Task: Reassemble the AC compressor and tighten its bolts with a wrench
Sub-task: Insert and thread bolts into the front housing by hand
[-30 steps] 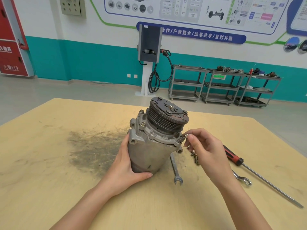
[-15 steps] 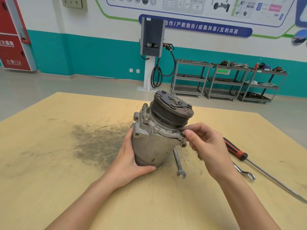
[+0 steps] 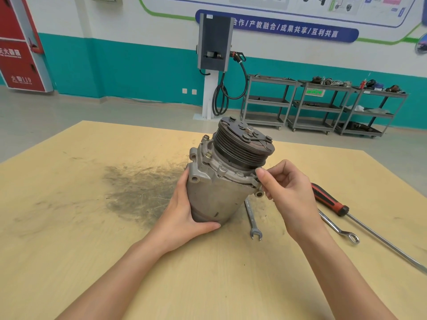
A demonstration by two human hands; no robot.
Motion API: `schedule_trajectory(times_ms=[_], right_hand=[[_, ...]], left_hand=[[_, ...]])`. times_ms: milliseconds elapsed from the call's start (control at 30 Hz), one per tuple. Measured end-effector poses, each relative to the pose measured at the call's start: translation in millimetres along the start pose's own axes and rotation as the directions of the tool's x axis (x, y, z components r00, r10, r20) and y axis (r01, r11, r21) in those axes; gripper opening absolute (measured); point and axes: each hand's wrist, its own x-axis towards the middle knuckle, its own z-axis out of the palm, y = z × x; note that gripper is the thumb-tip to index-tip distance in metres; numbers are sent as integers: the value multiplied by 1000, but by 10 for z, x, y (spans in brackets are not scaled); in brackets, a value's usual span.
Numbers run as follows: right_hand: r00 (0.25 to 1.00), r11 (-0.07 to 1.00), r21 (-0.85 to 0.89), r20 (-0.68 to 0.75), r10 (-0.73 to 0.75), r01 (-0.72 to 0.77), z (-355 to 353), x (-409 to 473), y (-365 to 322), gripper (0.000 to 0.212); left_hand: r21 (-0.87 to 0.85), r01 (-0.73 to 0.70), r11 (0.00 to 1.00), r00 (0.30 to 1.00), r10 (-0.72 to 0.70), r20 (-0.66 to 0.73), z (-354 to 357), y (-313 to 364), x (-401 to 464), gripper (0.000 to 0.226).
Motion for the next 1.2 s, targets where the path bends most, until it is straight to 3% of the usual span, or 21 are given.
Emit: schedule_trajectory(times_ms=[167, 500, 900, 1067, 1200], right_hand=[[998, 995, 91, 60, 25, -31, -30, -13, 5, 2], [996, 995, 88, 83, 40, -47, -29, 22, 0, 6], [967, 997, 26, 246, 60, -68, -136, 38, -32, 25], [991, 999, 22, 126, 35, -38, -24, -4, -37, 8], [999, 999, 45, 30, 27, -29, 50, -13, -25, 16]], left_hand=[[6, 3, 1000, 1000, -3, -2, 1, -10, 6, 126], [0, -14, 1000, 1000, 14, -7, 12, -23, 9, 125], [6, -16, 1000, 1000, 16, -9, 9, -46, 24, 122], [7, -22, 1000, 1000, 23, -13, 18, -57, 33, 120], [7, -30, 1000, 999, 30, -15, 14, -52, 34, 121]])
